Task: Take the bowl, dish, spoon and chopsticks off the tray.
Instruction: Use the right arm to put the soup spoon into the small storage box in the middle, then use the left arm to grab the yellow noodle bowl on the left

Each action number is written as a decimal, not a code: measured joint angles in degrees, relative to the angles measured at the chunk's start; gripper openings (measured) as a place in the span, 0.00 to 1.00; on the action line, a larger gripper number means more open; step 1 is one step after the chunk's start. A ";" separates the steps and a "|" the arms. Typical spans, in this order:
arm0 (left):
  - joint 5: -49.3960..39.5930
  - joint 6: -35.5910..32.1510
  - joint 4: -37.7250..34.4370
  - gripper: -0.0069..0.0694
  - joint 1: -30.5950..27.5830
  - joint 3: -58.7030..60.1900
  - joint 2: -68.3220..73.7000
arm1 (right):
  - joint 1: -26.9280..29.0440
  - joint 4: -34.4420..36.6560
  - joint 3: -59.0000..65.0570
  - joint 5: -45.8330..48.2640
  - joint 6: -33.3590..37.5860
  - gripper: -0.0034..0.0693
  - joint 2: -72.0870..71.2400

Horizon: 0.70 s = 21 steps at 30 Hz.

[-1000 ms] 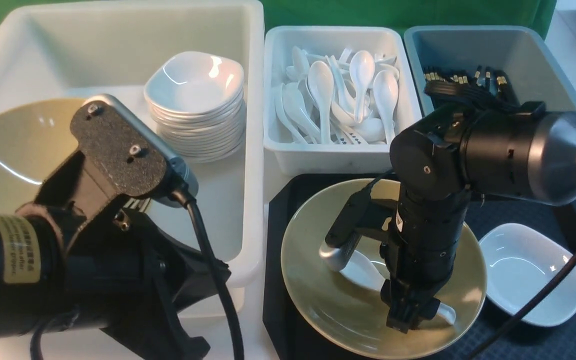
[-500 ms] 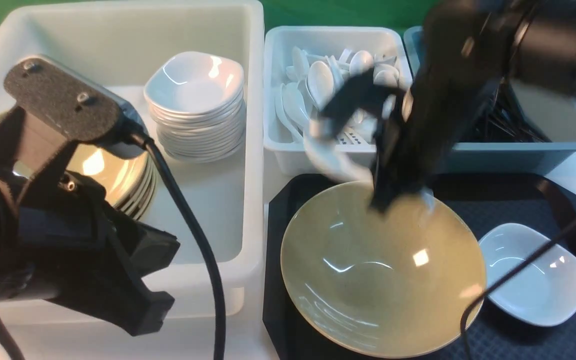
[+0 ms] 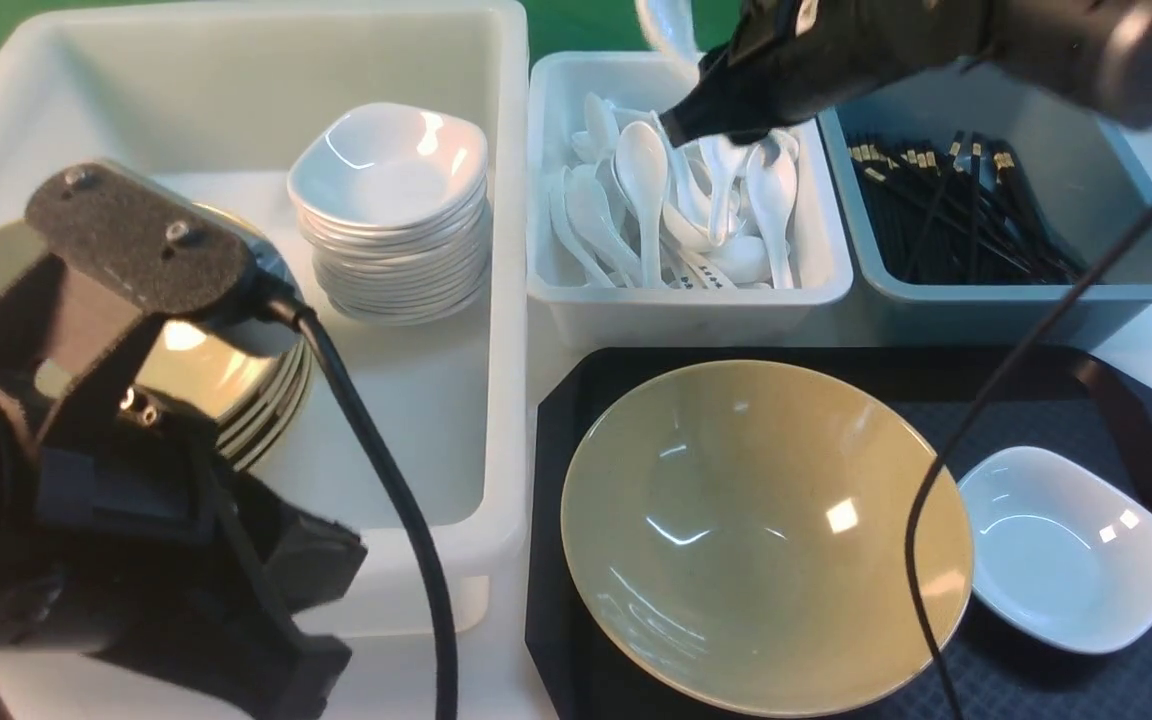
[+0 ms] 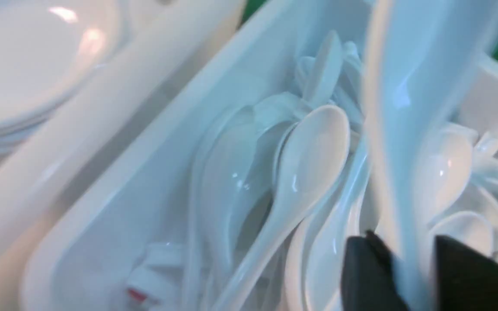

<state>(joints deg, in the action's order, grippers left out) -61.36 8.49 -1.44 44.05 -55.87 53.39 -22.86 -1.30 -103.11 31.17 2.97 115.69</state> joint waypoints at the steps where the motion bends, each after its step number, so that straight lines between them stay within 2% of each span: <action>1: -1.06 0.08 -0.36 0.08 0.00 0.00 0.00 | 0.50 0.00 -0.35 0.03 -1.96 0.54 0.92; 4: -4.73 1.42 -0.91 0.08 0.00 0.00 0.00 | 1.64 0.00 -2.07 4.35 -6.32 0.73 1.82; 6: -5.56 2.50 -0.59 0.08 0.00 0.00 0.00 | 1.94 0.00 -3.52 7.70 -6.27 0.79 1.52; 8: -5.62 4.62 0.82 0.08 0.00 -0.22 0.23 | 2.07 0.00 -6.08 15.58 -2.02 0.83 -0.43; 11: -5.57 5.73 2.19 0.08 0.00 -1.23 1.25 | 1.64 0.05 -7.30 21.80 2.81 0.83 -2.90; 13: -5.57 5.51 3.65 0.10 0.00 -4.13 4.67 | 0.40 0.07 -7.85 32.59 9.01 0.81 -8.01; 15: -5.52 4.56 4.22 0.12 0.00 -6.68 7.14 | -0.39 0.17 -7.82 36.85 10.86 0.79 -10.48; 18: -5.40 1.16 4.53 0.19 0.00 -11.60 12.90 | -2.02 0.41 -5.09 39.45 12.13 0.74 -16.68; 21: -5.64 -1.49 2.98 0.33 0.00 -18.62 20.22 | -3.47 0.48 1.27 40.13 11.95 0.65 -25.34</action>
<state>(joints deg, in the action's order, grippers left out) -67.00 7.00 1.53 44.05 -74.50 73.61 -26.33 -0.81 -101.84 71.29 14.92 90.34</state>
